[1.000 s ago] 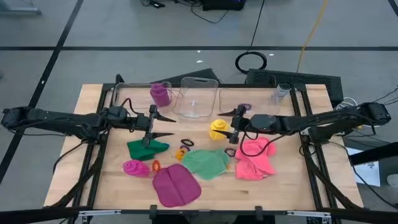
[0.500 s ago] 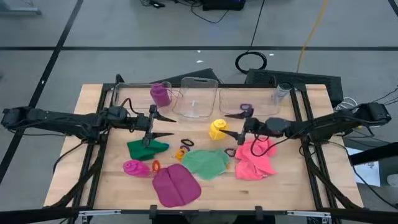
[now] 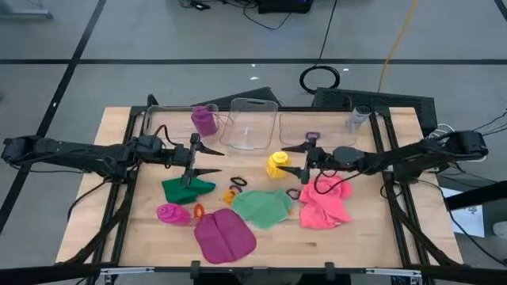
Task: Pick & Place Sports Items
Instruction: Put the yellow water bottle into the left transparent bin
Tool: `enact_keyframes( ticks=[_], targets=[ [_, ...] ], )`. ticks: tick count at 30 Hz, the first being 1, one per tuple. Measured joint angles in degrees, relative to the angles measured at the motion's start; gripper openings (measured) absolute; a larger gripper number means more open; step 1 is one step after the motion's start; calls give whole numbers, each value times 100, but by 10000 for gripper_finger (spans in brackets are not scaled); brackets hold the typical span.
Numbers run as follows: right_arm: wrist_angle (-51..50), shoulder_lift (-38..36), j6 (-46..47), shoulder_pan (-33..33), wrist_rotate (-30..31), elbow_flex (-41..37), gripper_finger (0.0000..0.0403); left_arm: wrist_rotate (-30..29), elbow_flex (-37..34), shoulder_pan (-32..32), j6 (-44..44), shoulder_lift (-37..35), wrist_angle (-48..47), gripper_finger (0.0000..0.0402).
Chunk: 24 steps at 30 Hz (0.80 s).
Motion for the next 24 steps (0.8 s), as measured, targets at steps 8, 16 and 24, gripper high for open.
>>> enact_keyframes(
  ticks=[8,16,24],
  targets=[
    [227,341,60,-89,-4,0,345,0,0,0,3,0,0,269],
    [449,412,44,-89,-4,0,345,0,0,0,3,0,0,269],
    [410,412,44,-89,72,0,329,0,0,0,3,0,1,269]
  ],
)
